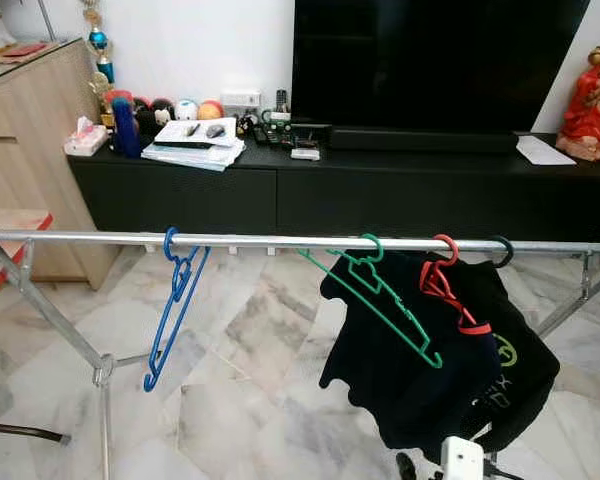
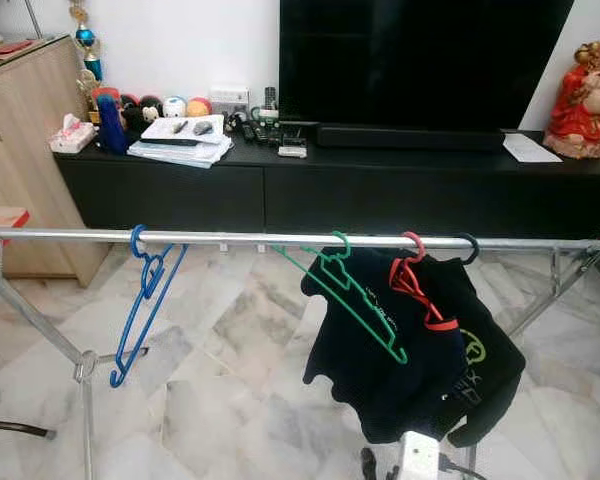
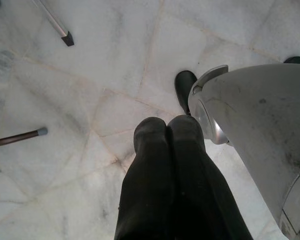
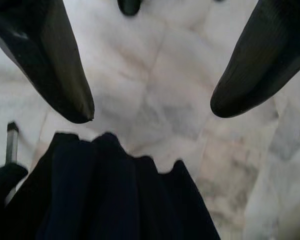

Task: Hang hanger

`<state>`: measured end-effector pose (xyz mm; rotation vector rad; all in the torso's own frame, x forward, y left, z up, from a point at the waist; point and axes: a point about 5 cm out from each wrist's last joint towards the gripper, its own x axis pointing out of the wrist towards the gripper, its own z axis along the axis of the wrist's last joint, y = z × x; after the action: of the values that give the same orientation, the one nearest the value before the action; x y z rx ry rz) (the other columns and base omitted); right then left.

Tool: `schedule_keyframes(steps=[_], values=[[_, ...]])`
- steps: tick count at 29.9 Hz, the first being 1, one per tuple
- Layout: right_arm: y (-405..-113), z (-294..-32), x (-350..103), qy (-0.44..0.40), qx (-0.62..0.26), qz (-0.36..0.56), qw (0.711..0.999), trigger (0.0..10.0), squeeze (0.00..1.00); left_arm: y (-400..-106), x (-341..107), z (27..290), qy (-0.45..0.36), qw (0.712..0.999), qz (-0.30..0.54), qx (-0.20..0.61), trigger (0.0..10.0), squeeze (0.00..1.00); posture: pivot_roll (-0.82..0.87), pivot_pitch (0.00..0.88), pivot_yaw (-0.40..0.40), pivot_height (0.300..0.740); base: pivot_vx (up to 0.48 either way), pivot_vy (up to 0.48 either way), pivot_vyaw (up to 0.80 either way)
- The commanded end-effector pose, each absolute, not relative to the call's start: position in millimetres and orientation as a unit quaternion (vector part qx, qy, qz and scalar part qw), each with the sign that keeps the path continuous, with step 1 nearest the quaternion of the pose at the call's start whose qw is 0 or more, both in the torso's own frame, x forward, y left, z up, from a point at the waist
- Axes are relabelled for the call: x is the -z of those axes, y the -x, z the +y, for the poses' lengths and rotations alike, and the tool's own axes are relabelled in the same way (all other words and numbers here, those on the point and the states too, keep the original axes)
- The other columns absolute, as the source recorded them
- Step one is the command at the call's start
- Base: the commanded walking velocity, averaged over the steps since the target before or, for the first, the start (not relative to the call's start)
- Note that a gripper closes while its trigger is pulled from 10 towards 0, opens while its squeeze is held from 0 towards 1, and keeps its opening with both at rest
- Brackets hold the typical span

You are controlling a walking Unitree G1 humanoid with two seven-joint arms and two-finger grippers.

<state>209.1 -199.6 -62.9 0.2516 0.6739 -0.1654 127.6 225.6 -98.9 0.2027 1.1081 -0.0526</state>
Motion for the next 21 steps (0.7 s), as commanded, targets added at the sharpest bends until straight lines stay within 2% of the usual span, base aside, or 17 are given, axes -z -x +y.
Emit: schedule_keyframes(steps=[1,4,9,16,21], values=[[-221,-209,47,-0.117,0.083,0.251,0.957,10.0,0.00,-119,104,213,-0.077,0.840,0.535,0.040,10.0,0.00,-0.07,0.000,-0.073,0.740,0.000,0.000,0.00],[-221,-220,34,-0.113,0.099,0.181,0.972,10.0,0.00,-114,104,220,-0.075,0.838,0.539,0.032,10.0,0.00,-0.08,0.000,-0.077,0.740,0.000,0.000,0.00],[-219,-231,26,-0.109,0.111,0.140,0.978,10.0,0.00,-105,106,223,-0.075,0.835,0.545,0.031,10.0,0.00,-0.10,0.000,-0.070,0.740,0.000,0.000,0.00],[-218,-240,10,-0.101,0.109,0.084,0.985,10.0,0.00,-107,109,205,-0.067,0.837,0.542,0.037,10.0,0.00,-0.10,0.000,-0.074,0.740,0.000,0.000,0.00],[-226,-239,-12,-0.078,0.080,0.035,0.993,10.0,0.00,-125,107,183,-0.057,0.846,0.529,0.039,10.0,0.00,-0.10,0.000,-0.075,0.740,0.000,0.000,0.00]])
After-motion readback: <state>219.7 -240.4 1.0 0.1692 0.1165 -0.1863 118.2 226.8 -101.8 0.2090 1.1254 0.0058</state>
